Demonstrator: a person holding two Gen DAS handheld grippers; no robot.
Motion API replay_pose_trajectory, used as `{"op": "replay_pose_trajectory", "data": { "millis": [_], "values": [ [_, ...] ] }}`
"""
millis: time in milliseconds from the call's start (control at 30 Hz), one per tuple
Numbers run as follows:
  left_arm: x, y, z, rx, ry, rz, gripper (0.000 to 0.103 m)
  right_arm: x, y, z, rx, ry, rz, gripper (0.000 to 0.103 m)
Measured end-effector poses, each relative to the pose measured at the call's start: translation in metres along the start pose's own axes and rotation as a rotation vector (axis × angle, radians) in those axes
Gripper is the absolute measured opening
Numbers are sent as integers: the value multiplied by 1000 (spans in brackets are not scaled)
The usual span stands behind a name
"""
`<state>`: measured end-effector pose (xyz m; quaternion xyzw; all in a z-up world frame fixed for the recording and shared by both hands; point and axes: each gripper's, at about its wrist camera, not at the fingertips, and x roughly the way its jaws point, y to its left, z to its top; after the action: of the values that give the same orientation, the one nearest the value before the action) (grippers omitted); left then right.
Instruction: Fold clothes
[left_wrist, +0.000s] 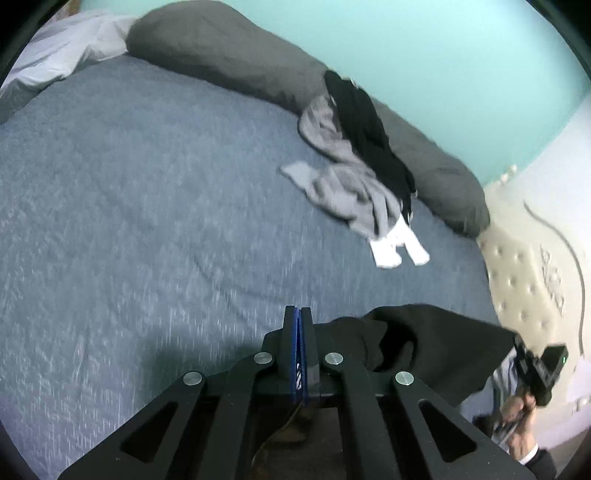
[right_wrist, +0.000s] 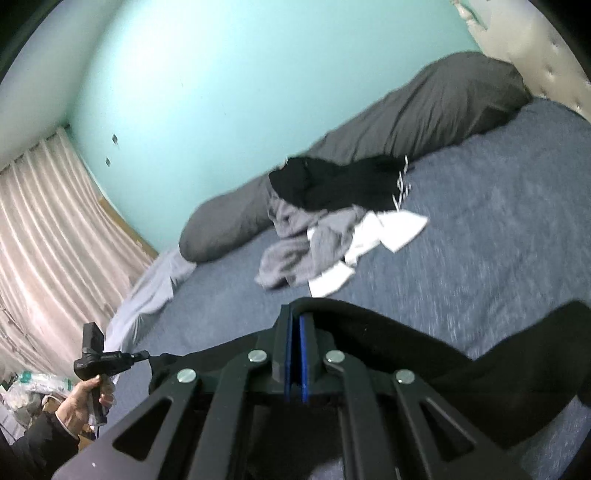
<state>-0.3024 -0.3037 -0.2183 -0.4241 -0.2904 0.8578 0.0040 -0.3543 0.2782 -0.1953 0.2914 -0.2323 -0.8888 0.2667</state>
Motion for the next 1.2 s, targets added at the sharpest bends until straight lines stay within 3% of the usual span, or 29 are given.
{"op": "replay_pose_trajectory", "data": {
  "millis": [100, 267, 433, 533, 567, 633, 767, 800, 967, 1200],
  "values": [
    [12, 4, 10, -36, 0, 11, 0, 12, -7, -3, -18, 50, -57, 3],
    [62, 21, -5, -87, 80, 62, 1, 33, -38, -35, 10, 142, -131, 3],
    [70, 39, -21, -117, 108, 72, 2, 51, -61, -66, 35, 275, -184, 3],
    [56, 37, -30, -75, 125, 41, 19, 51, -64, -71, 40, 298, -192, 7],
    [51, 35, -34, -54, 127, 33, 28, 50, -64, -72, 49, 301, -188, 7],
    [39, 31, -44, -17, 134, 18, 32, 46, -61, -73, 54, 316, -179, 7],
    [25, 22, -71, 49, 191, -36, 37, 34, -47, -79, 10, 345, -183, 33],
    [24, 19, -78, 70, 211, -39, 37, 32, -43, -81, -5, 357, -172, 36],
    [23, 19, -118, 122, 286, -29, 38, 26, -18, -103, -88, 487, -116, 39],
    [16, 22, -150, 154, 280, -44, 37, 27, 19, -141, -207, 654, -47, 41]
  ]
}}
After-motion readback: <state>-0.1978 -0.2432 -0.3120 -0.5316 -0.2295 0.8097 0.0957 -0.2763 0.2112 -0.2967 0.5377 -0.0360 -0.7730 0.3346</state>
